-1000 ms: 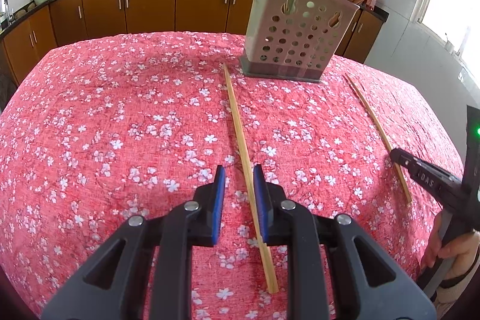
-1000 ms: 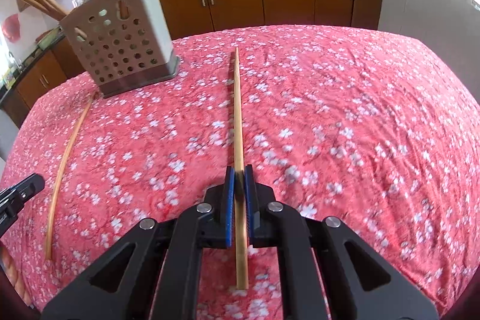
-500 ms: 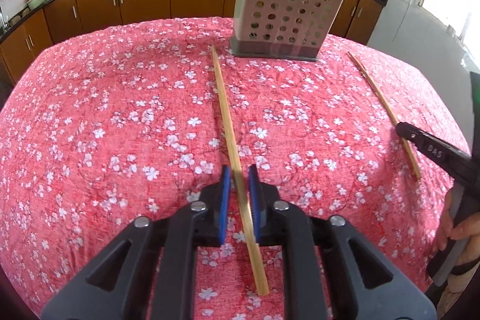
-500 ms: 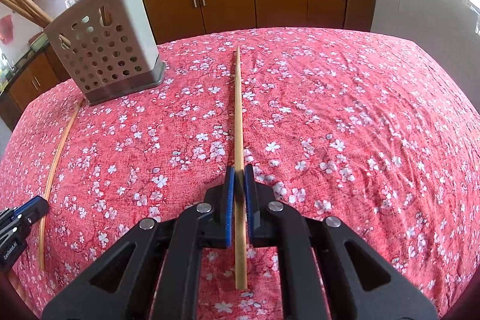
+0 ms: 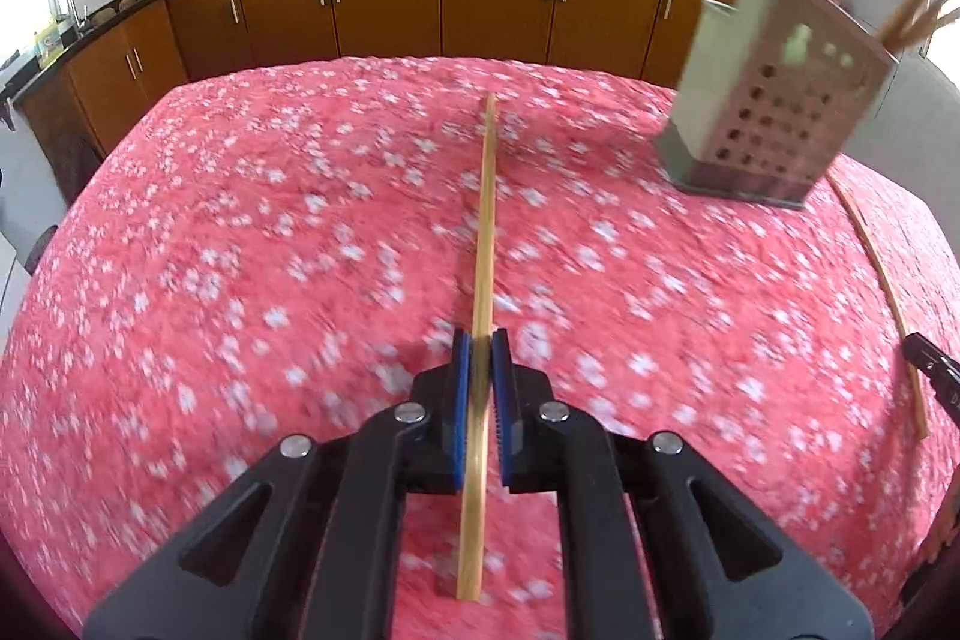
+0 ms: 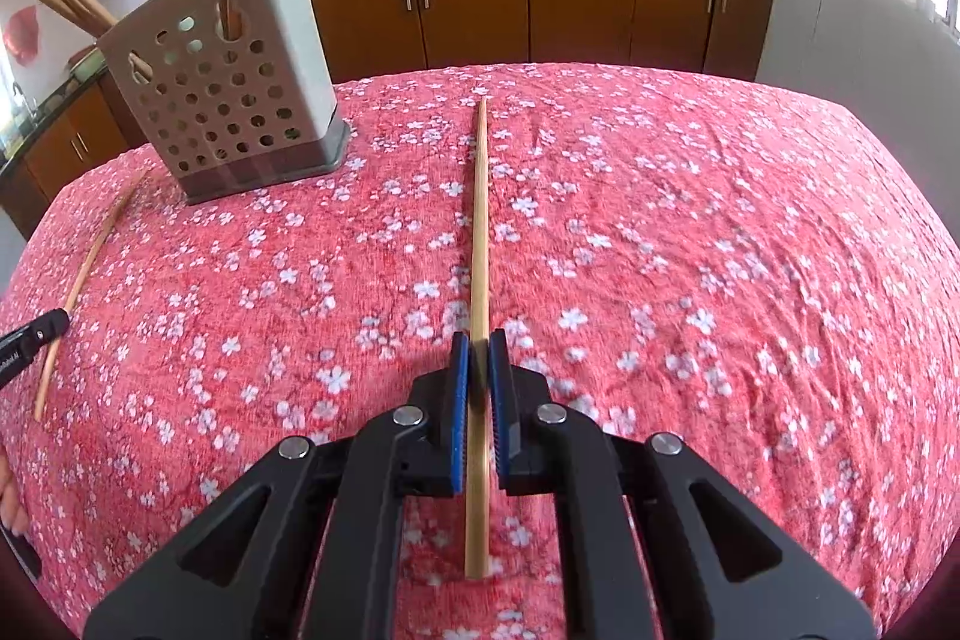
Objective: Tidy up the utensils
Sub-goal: 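Hold the grasped chopsticks in both grippers and begin lifting them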
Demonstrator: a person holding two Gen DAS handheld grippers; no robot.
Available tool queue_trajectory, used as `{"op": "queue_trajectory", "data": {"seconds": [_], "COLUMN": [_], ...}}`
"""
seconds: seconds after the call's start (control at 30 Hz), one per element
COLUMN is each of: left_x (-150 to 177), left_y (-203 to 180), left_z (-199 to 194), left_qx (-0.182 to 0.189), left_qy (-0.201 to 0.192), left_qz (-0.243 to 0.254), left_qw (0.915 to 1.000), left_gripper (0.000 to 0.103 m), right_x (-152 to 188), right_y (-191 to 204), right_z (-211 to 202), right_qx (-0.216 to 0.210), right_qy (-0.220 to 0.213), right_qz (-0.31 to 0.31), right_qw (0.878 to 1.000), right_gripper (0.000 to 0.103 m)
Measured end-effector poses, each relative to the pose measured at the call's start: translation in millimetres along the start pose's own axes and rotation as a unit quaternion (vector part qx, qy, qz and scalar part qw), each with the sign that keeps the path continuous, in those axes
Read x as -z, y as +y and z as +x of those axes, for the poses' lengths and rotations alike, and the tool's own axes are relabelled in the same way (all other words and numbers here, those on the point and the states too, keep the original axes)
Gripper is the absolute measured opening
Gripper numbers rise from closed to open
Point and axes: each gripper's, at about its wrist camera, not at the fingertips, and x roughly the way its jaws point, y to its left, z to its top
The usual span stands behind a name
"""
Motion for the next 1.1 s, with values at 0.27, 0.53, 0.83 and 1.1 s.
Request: {"op": "queue_trajectory", "data": {"seconds": [0.27, 0.53, 0.83, 1.1], "left_x": [0, 2, 3, 3], "left_y": [7, 9, 5, 5], "left_z": [2, -2, 0, 1], "left_qx": [0.007, 0.017, 0.018, 0.022], "left_qy": [-0.006, -0.007, -0.007, -0.007], "left_qz": [-0.004, -0.012, -0.009, -0.012], "left_qw": [1.0, 0.9998, 0.9998, 0.9997], "left_gripper": [0.011, 0.011, 0.014, 0.014], "right_x": [-1, -1, -1, -2], "right_y": [-1, -1, -2, -3], "right_z": [2, 2, 2, 2], "right_qx": [-0.006, -0.006, -0.007, -0.009], "right_qy": [0.0, 0.0, 0.0, 0.001], "right_qz": [0.008, 0.008, 0.011, 0.012], "right_qw": [1.0, 1.0, 1.0, 1.0], "right_gripper": [0.008, 0.009, 0.009, 0.009]}}
